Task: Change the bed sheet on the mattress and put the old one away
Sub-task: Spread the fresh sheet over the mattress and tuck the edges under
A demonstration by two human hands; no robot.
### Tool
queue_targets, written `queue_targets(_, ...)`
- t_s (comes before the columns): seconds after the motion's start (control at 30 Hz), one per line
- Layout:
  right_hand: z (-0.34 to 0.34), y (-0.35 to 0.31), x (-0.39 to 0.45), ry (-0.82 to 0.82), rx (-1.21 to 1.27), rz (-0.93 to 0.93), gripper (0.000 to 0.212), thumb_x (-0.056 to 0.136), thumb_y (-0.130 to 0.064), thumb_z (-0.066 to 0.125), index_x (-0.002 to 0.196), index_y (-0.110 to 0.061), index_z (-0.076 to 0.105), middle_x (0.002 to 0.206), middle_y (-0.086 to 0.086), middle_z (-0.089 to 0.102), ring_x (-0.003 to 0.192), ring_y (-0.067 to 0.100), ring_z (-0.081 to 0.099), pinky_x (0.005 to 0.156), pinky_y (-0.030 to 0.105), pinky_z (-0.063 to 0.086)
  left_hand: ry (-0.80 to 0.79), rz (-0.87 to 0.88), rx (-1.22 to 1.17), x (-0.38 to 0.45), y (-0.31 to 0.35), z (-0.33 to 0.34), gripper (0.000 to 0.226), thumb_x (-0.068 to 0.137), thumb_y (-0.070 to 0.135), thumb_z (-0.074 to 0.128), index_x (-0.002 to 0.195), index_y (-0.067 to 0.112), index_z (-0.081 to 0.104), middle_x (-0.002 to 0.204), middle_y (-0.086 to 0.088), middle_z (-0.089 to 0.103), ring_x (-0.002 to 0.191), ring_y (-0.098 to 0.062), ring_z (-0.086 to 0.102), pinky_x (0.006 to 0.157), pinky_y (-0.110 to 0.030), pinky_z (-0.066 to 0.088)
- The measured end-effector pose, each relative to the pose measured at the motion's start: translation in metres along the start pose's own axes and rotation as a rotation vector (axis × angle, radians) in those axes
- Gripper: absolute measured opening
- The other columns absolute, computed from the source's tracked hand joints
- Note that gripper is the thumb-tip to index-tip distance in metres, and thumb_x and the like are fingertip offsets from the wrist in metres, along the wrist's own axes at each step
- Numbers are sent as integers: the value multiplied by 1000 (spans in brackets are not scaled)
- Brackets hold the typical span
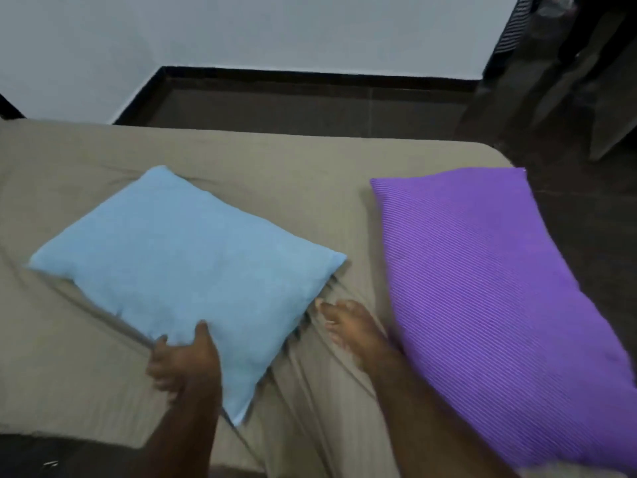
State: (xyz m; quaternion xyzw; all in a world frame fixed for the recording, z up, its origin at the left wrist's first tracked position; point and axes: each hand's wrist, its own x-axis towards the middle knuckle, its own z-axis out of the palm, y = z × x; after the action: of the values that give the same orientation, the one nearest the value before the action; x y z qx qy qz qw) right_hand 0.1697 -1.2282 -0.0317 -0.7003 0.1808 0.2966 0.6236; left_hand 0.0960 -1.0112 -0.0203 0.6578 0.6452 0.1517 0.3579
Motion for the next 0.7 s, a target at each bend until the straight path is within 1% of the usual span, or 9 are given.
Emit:
queue_targets(0.07, 56, 12, 21, -59, 237, 34, 24, 80, -39, 83, 92, -19, 76, 91, -4, 76, 88, 17, 71, 75, 27, 54, -49, -193, -53, 45, -3, 1, 89, 81, 54, 76, 141, -2, 41, 144, -33, 42, 135, -49, 40, 112, -54, 31)
queue_targets(0.13, 97, 16, 32, -60, 435, 56, 51, 78, -36, 86, 121, -15, 69, 117, -2, 74, 109, 17, 70, 96, 38, 55, -201, -344, -194, 94, -13, 7, 107, 74, 71, 73, 146, 2, 36, 148, -26, 43, 133, -43, 47, 108, -53, 40)
queue_targets(0.2, 126, 13, 38, -8, 549, 45, 57, 75, -36, 87, 125, -17, 68, 121, -1, 72, 112, 18, 69, 101, 46, 53, -473, -409, -391, 131, -16, 15, 114, 59, 85, 71, 146, 16, 45, 146, -13, 53, 127, -33, 57, 98, -51, 51)
queue_targets(0.3, 150, -9, 46, 94, 633, -69, 59, 74, -16, 89, 127, -17, 64, 123, 5, 71, 113, 28, 68, 98, 52, 53, -824, -379, -630, 143, 19, 19, 71, 83, 69, 60, 137, 23, 59, 133, -4, 66, 120, -25, 65, 97, -48, 54)
queue_targets(0.37, 151, -43, 51, 285, 552, -223, 62, 66, -8, 87, 123, -13, 62, 117, 7, 73, 108, 29, 70, 95, 54, 55, -897, -352, -732, 140, 51, 26, 39, 100, 51, 47, 113, 26, 75, 108, 0, 76, 99, -19, 73, 87, -40, 58)
queue_targets(0.43, 135, -94, 56, 373, 439, -379, 56, 67, -4, 81, 119, -9, 63, 112, 7, 74, 102, 24, 71, 92, 44, 57, -912, -363, -788, 127, 86, 37, 55, 107, 40, 40, 74, 27, 81, 79, 2, 76, 70, -13, 74, 66, -33, 63)
queue_targets(0.47, 120, -121, 57, 388, 393, -455, 52, 70, -1, 81, 118, -10, 63, 110, 5, 74, 100, 19, 71, 89, 37, 58, -912, -390, -808, 117, 103, 45, 57, 106, 42, 40, 70, 26, 82, 82, 2, 78, 69, -13, 74, 66, -34, 63)
queue_targets(0.57, 54, -204, 63, 440, 218, -667, 50, 78, 0, 79, 121, -18, 62, 115, 0, 72, 105, 16, 69, 91, 32, 56, -980, -323, -848, 57, 156, 72, 40, 104, 37, 41, 106, 20, 78, 111, -3, 76, 99, -22, 73, 85, -35, 60)
queue_targets(0.7, -65, -277, 73, 591, -6, -773, 67, 85, -16, 76, 145, -11, 47, 136, 2, 61, 120, 15, 61, 104, 27, 48, -1081, -187, -712, -33, 213, 112, 33, 97, 37, 60, 123, 18, 68, 114, -2, 74, 99, -24, 71, 77, -34, 60)
